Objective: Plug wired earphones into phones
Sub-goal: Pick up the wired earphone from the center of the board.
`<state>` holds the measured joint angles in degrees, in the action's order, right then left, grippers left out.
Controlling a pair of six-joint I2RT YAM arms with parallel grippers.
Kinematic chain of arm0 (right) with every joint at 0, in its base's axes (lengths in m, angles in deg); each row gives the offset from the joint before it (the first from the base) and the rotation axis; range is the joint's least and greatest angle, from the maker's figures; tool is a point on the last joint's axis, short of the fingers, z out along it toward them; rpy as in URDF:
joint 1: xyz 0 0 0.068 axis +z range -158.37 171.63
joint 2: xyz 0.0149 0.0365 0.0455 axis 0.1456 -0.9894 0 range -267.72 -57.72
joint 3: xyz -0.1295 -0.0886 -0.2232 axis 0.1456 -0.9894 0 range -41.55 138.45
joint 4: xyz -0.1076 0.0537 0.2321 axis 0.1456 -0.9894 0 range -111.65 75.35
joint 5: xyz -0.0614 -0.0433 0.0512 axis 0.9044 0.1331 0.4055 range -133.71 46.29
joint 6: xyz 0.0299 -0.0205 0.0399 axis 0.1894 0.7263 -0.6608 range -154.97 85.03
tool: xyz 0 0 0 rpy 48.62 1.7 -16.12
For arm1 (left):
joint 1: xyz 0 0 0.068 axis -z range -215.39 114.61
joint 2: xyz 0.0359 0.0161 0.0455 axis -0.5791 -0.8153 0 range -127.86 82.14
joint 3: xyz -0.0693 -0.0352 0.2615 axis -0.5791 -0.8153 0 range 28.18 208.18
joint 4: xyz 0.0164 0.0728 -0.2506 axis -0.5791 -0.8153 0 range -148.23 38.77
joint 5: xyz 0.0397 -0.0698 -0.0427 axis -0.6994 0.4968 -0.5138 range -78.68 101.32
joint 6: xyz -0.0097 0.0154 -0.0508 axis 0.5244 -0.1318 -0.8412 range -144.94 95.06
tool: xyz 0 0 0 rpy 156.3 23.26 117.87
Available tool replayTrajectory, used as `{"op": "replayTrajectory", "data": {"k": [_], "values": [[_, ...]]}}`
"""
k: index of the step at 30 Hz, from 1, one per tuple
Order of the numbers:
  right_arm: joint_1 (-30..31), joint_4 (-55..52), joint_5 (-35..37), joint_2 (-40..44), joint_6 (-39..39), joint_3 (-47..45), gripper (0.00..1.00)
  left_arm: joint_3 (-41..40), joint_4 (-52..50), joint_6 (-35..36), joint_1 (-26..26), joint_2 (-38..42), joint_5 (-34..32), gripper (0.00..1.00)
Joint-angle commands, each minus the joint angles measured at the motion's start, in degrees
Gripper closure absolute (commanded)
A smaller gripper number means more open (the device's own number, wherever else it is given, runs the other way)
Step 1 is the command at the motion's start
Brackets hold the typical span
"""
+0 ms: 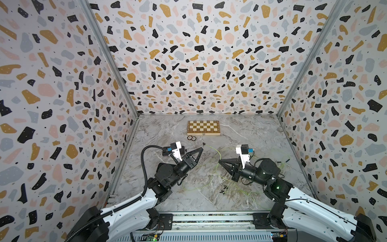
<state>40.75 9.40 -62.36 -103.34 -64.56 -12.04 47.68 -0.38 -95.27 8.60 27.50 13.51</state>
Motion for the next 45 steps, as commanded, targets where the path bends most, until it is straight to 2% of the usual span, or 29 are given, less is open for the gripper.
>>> {"op": "replayTrajectory", "data": {"k": [1,12,32,36,45], "values": [[-0.2,0.8,-0.6,1.8,-0.3,1.5,1.0,2.3,6.1,-0.9,0.8,-0.4,-1.1,0.56],[-0.2,0.2,-2.1,2.5,-0.3,1.8,1.0,4.9,14.1,-3.8,1.3,-5.4,1.9,0.56],[-0.1,0.3,-3.3,5.5,-0.3,1.4,1.0,4.6,11.2,-8.0,2.3,-5.5,0.5,0.54],[0.0,-0.1,-3.3,5.3,-0.1,1.4,1.0,4.7,13.8,-8.3,2.3,-6.0,1.1,0.57],[0.2,-0.2,-2.0,5.8,0.1,0.8,1.0,4.7,13.7,-8.1,2.5,-5.1,0.9,0.69]]}}
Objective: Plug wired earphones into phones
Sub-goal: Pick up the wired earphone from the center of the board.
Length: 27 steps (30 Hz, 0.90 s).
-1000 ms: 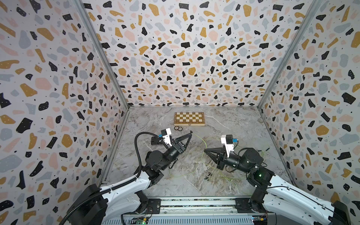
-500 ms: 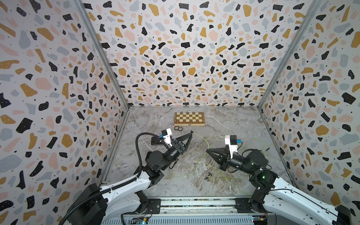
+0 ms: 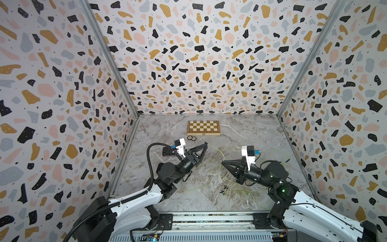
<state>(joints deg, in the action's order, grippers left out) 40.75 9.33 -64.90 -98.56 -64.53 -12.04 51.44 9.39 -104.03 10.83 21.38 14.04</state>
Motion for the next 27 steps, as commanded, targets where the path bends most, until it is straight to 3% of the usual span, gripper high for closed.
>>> {"op": "replayTrajectory", "data": {"k": [1,4,9,15,20,25,27], "values": [[0.2,-0.1,0.5,1.1,0.0,0.7,1.0,0.9,3.7,0.7,0.3,1.3,0.2,0.7],[0.3,-0.1,0.3,1.2,0.0,0.5,1.0,0.9,2.3,1.3,0.3,2.2,-0.2,0.74],[0.4,-0.3,0.2,1.6,0.2,0.2,1.0,0.8,1.1,1.2,0.3,2.9,-0.6,0.91],[0.4,-0.4,0.1,2.1,0.3,-0.2,1.0,0.7,0.7,1.1,0.3,3.1,-0.6,0.94],[0.4,-0.2,-0.8,2.5,0.3,-0.4,1.0,0.9,0.9,1.4,0.3,3.3,-0.7,0.9],[0.5,0.1,-0.8,3.3,0.4,-0.4,1.0,0.8,0.6,0.6,0.2,3.3,-0.6,0.68],[0.5,0.0,-0.4,3.6,0.3,-0.4,1.0,0.9,-0.4,0.3,0.3,3.4,-0.7,0.64]]}}
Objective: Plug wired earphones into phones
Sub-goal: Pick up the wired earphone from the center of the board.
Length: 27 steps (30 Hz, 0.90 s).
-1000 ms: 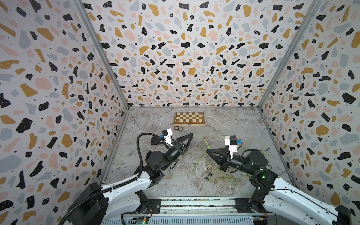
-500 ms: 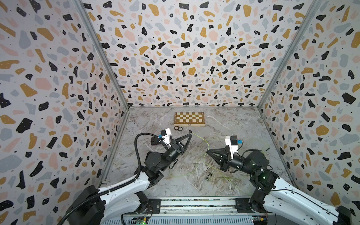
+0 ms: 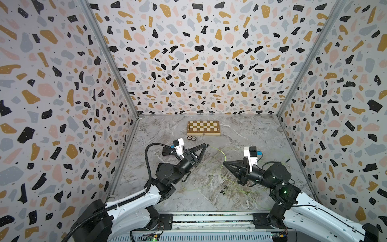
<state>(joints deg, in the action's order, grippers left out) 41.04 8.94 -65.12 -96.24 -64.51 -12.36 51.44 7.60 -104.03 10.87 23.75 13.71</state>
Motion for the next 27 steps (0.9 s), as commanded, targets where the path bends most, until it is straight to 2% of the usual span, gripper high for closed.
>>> {"op": "replayTrajectory", "data": {"k": [1,17,27], "values": [[0.3,0.4,-0.1,1.3,0.4,0.0,1.0,0.8,1.1,0.1,0.2,1.2,-0.5,0.64],[1.7,1.5,-0.4,0.3,0.8,0.0,1.0,1.1,5.1,-2.1,0.3,-1.3,0.3,0.7],[2.1,1.2,0.6,0.3,1.1,-0.1,1.0,0.7,5.5,-2.3,0.3,-0.6,0.3,0.81]]}}
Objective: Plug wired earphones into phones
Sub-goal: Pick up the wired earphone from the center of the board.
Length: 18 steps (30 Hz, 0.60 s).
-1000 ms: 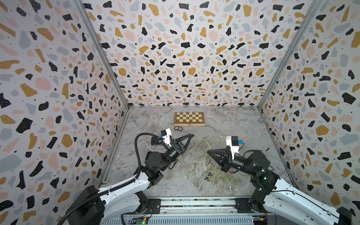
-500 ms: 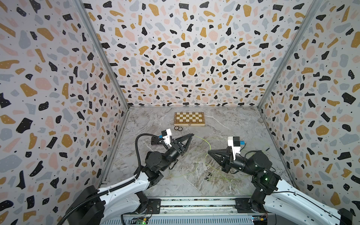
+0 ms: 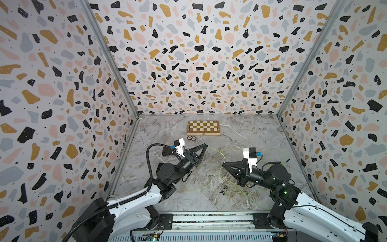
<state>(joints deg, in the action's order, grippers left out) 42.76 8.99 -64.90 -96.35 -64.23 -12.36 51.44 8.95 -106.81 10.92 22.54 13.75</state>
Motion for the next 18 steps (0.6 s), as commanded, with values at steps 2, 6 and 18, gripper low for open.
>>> {"op": "replayTrajectory", "data": {"k": [2,6,18], "values": [[0.5,1.2,0.6,0.5,0.8,-0.3,1.0,0.6,4.2,0.5,0.2,0.8,0.2,0.83],[0.5,1.1,0.9,0.7,0.8,-0.4,1.0,0.6,4.2,0.5,0.2,1.1,0.1,0.86],[0.7,0.2,1.7,2.2,0.4,-2.2,1.0,0.5,2.7,1.4,0.3,2.6,0.1,1.0]]}}
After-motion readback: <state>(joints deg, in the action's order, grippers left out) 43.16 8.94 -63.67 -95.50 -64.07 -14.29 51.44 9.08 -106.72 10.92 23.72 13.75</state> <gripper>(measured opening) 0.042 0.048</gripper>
